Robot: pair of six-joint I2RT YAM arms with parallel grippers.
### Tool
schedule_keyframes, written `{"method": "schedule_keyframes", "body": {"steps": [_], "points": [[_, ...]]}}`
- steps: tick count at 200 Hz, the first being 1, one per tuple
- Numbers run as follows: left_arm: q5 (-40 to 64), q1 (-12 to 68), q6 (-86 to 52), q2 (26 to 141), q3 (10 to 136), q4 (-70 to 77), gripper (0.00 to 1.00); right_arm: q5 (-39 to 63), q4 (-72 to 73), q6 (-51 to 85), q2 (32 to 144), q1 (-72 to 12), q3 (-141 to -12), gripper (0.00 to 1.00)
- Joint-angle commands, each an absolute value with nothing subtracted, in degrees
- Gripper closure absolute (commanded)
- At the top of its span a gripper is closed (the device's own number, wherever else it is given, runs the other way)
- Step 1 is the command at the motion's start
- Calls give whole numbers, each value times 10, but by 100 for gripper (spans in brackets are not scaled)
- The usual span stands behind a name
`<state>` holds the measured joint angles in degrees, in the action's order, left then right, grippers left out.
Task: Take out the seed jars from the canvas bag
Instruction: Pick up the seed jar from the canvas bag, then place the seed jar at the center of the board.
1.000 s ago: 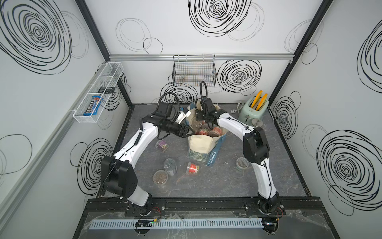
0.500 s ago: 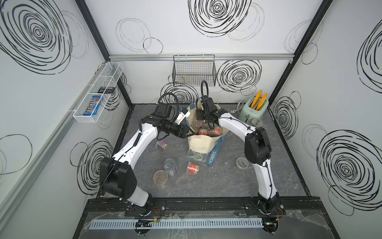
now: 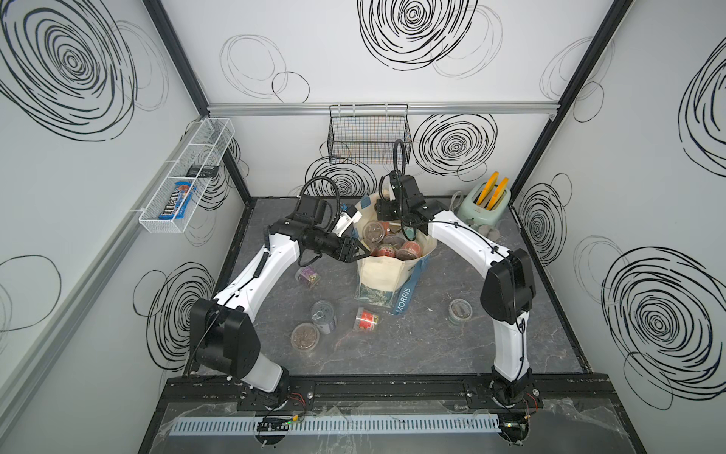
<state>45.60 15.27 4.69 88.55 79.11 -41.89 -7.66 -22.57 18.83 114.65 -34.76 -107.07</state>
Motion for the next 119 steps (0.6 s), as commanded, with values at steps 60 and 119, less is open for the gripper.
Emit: {"method": "schedule_keyframes", "body": {"steps": [60,119], "points": [[460,148,64,867,790,-414,38,-34,-338,202,954,-335,-995,28],[449,147,74,860,791,-419,37,-16,-377,201,809,-237,-854,28]]}}
